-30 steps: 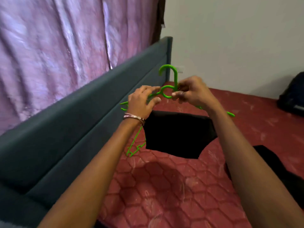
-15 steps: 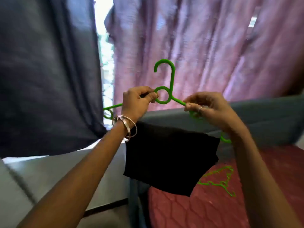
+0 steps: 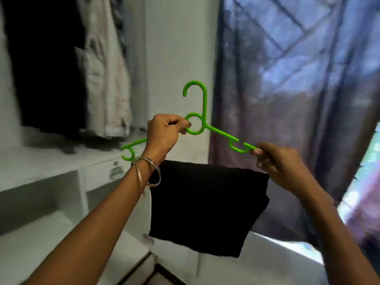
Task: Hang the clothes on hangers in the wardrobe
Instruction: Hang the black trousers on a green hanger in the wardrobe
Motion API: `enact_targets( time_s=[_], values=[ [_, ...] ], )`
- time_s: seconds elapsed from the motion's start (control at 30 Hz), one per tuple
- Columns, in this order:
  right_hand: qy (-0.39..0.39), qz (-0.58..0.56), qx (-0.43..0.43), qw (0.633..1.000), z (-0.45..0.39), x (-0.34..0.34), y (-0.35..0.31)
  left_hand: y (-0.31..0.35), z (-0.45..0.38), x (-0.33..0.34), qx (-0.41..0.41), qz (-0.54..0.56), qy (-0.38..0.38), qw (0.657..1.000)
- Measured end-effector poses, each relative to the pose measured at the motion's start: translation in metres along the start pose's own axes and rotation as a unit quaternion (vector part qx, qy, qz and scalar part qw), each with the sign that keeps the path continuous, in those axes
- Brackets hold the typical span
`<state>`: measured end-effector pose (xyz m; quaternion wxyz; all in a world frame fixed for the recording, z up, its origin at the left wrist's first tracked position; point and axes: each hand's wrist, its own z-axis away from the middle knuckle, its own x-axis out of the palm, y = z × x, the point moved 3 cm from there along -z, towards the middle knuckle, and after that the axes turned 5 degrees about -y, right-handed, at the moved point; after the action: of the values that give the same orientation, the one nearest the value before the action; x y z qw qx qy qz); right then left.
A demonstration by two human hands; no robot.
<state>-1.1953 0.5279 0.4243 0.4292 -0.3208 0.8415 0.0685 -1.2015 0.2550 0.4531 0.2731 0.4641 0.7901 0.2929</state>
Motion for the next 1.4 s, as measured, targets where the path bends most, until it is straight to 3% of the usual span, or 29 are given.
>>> enact_targets(
  time_s=[0.2, 0.33, 0.4, 0.57, 0.7, 0.8, 0.97, 1.27, 1.4],
  values=[
    [0.065, 0.001, -0.094, 0.993, -0.098, 0.099, -0.121, -0.042, -0.032, -0.172, -0.025, -0.087, 0.087, 0.992],
    [0.148, -0.006, -0.111, 0.983, -0.153, 0.145, -0.210, -0.063, -0.047, -0.275, -0.045, -0.145, 0.131, 0.980],
    [0.150, -0.030, -0.115, 0.982, -0.183, 0.158, -0.255, -0.066, -0.059, -0.323, -0.049, -0.194, 0.154, 0.968],
    [0.146, -0.007, -0.148, 0.978, -0.266, 0.170, -0.338, -0.075, -0.102, -0.424, -0.064, -0.284, 0.215, 0.932],
    [0.154, -0.062, -0.199, 0.966, -0.341, 0.157, -0.386, -0.064, -0.147, -0.483, -0.047, -0.383, 0.275, 0.880],
    [0.166, -0.092, -0.216, 0.958, -0.398, 0.147, -0.410, -0.053, -0.175, -0.513, -0.034, -0.410, 0.274, 0.869],
    [0.229, -0.144, -0.229, 0.935, -0.506, 0.125, -0.452, -0.014, -0.238, -0.555, 0.039, -0.543, 0.300, 0.783],
    [0.369, -0.253, -0.198, 0.872, -0.640, 0.067, -0.534, 0.054, -0.314, -0.579, 0.200, -0.635, 0.339, 0.664],
    [0.428, -0.270, -0.192, 0.841, -0.673, 0.053, -0.573, 0.092, -0.335, -0.598, 0.272, -0.662, 0.379, 0.587]
  ],
)
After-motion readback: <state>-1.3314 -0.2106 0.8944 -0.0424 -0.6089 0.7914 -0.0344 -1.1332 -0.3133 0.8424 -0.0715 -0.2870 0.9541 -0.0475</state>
